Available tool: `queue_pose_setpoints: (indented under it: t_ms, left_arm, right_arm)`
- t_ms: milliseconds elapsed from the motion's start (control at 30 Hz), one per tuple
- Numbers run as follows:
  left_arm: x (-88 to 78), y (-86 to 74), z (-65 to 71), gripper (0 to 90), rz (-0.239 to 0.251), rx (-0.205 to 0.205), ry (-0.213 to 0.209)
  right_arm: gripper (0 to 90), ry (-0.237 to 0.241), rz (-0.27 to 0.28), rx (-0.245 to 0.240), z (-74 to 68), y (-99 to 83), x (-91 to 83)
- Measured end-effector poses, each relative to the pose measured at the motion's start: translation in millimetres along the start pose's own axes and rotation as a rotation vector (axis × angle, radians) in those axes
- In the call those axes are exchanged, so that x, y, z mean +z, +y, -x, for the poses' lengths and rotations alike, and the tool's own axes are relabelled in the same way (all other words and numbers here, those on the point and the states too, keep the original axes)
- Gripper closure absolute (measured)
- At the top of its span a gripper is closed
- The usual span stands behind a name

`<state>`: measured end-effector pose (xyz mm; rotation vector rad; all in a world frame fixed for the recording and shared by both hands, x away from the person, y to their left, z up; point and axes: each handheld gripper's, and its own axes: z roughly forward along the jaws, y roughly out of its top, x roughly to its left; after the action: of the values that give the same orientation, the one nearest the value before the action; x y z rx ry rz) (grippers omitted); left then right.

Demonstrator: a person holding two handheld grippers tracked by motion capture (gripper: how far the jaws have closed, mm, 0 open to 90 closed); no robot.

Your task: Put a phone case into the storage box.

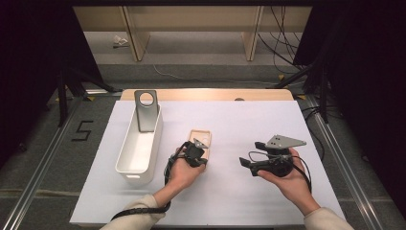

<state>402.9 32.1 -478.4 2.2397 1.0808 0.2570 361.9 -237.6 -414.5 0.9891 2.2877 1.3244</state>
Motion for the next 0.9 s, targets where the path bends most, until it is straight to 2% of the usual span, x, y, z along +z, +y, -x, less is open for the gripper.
queue_pose_setpoints:
  t_ms: [467,900]
  left_arm:
    - [4.9,5.0,5.8,90.0,0.006,0.002,0.003]
    - [5.3,4.8,3.7,89.9,0.013,-0.008,-0.011]
  right_arm:
    - [16.7,0.000,0.000,0.000,0.1,0.0,0.0]
    - [16.7,0.001,0.001,0.001,0.1,0.0,-0.4]
